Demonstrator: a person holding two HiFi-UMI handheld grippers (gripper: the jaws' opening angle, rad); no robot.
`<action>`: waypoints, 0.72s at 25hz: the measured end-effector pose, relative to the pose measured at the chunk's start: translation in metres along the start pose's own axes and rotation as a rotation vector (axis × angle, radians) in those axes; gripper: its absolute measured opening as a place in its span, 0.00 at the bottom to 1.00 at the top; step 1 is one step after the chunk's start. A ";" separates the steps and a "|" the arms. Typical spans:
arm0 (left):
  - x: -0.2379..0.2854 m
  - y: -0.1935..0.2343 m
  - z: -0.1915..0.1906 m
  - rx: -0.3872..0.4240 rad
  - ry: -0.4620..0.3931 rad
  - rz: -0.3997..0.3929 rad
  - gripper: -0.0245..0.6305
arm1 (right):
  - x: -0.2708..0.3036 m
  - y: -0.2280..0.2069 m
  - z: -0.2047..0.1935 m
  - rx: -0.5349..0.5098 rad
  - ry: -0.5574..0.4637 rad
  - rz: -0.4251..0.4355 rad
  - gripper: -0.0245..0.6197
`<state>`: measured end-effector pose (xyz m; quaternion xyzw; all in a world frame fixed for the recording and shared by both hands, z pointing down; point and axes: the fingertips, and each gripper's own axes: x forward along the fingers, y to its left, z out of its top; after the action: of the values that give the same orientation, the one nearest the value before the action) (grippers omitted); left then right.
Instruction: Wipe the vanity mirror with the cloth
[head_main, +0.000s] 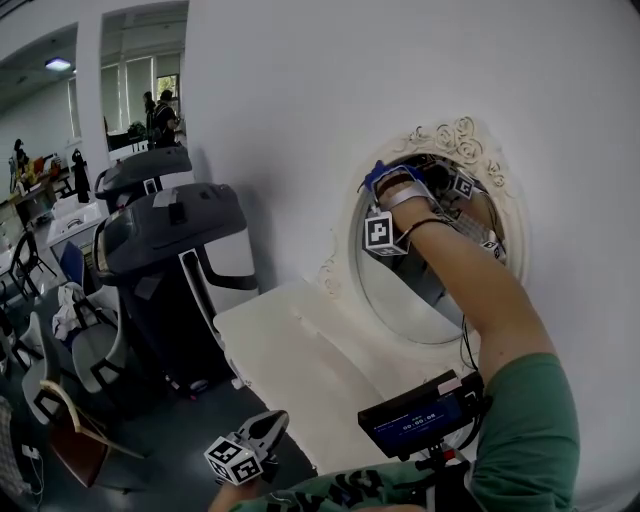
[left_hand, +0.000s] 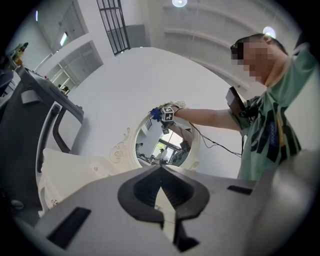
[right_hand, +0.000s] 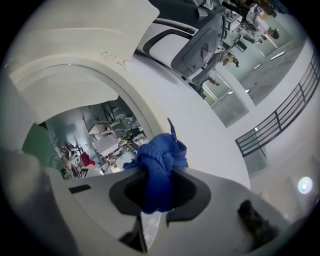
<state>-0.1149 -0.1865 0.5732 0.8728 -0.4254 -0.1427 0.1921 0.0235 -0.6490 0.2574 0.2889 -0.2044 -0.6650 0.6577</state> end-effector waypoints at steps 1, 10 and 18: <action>-0.002 0.003 -0.001 -0.005 -0.001 0.008 0.05 | 0.006 0.000 0.001 0.001 0.010 0.010 0.15; 0.012 0.002 0.001 -0.013 -0.002 -0.019 0.05 | 0.008 0.011 -0.008 0.014 0.062 0.105 0.15; 0.044 -0.028 0.010 0.029 0.010 -0.118 0.05 | -0.073 0.078 -0.079 -0.009 0.097 0.282 0.15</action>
<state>-0.0740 -0.2081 0.5476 0.8998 -0.3741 -0.1431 0.1731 0.1317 -0.5719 0.2568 0.2862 -0.2080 -0.5521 0.7550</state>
